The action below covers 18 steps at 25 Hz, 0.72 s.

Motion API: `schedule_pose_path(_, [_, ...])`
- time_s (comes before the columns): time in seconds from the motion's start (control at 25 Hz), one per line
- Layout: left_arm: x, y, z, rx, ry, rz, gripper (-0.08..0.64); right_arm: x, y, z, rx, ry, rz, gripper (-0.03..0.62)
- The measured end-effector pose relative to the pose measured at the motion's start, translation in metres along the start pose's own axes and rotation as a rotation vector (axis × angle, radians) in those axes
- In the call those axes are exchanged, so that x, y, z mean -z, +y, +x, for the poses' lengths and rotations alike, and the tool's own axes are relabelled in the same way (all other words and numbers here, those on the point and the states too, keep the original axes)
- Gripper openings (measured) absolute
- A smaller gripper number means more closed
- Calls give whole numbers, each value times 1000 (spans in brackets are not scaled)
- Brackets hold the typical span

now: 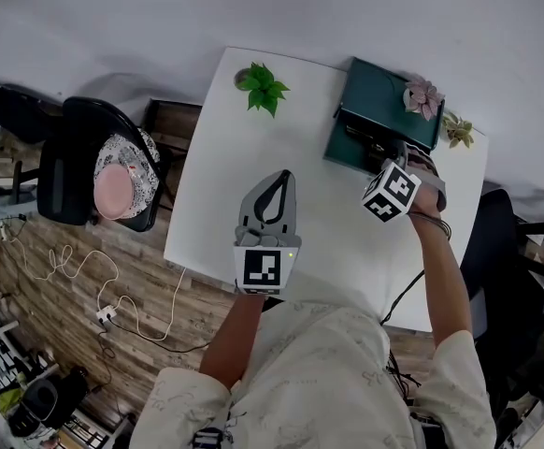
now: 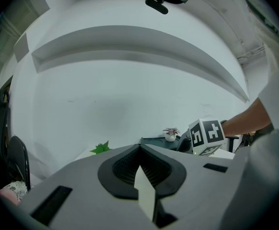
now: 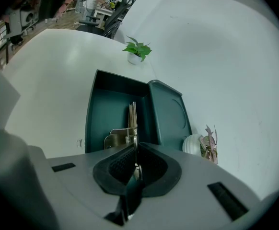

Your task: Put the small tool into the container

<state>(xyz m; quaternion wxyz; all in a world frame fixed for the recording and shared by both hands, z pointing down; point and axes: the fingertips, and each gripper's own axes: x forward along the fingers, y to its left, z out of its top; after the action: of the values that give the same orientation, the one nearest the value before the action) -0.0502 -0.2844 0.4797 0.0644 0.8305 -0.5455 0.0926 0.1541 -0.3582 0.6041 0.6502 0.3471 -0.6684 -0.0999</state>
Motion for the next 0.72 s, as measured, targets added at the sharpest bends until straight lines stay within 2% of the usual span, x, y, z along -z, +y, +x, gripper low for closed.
schedule_pose_path(0.28, [1,0,3,0,-16,4,5,-2,4,7,-20,6,-17,15])
schedule_pose_path(0.72, [6,0,4,8,3,-2,5,-4,3,10,-40,9,-11,17])
